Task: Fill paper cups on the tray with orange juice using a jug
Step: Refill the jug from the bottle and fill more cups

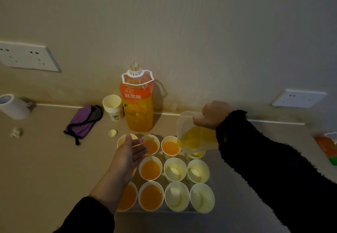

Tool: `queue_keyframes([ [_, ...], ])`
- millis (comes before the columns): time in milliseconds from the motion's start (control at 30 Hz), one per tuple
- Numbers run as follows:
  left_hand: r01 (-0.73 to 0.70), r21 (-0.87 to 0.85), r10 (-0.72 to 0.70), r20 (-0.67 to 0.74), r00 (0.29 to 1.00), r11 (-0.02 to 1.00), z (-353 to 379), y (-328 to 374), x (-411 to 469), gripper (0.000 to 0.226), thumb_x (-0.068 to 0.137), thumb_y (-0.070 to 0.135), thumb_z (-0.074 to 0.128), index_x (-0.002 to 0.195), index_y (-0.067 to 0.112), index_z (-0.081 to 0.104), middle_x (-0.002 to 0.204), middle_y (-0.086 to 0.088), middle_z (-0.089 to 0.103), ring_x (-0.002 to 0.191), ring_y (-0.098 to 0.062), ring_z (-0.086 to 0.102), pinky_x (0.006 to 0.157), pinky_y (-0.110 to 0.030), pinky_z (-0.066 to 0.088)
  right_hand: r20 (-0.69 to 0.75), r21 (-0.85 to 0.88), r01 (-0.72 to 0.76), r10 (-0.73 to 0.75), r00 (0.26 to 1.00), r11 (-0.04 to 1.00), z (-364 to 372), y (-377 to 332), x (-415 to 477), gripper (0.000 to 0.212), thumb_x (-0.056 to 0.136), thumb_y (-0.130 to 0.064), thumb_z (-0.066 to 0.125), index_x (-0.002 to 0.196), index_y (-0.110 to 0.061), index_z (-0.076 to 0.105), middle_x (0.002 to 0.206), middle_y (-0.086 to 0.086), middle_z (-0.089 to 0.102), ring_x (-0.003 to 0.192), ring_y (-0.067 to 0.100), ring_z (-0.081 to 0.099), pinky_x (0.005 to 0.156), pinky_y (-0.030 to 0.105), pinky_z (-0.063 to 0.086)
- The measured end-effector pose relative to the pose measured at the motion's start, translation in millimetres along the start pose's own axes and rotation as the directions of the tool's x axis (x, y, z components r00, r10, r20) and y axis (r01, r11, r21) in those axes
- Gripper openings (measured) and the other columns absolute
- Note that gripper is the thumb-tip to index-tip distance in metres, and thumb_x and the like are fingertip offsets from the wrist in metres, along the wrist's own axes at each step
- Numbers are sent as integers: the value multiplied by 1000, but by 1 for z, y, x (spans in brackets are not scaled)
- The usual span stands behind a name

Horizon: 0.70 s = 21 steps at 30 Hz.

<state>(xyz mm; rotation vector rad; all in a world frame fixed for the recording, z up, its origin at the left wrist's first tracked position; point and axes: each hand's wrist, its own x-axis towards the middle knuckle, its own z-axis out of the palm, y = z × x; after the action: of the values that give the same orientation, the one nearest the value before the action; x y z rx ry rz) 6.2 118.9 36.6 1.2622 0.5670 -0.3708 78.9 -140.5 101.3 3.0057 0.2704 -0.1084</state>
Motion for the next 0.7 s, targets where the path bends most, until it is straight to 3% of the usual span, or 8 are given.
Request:
queue_keyframes([
  [700, 23, 15, -23, -10, 1000, 1000, 2, 1, 0, 51, 102, 45, 23, 94, 12, 60, 109, -15, 62, 108, -27, 56, 99, -39, 37, 44, -13, -19, 19, 999, 1000, -5, -4, -2, 61, 85, -64, 41, 52, -13, 42, 54, 3, 43, 56, 21, 46, 52, 23, 32],
])
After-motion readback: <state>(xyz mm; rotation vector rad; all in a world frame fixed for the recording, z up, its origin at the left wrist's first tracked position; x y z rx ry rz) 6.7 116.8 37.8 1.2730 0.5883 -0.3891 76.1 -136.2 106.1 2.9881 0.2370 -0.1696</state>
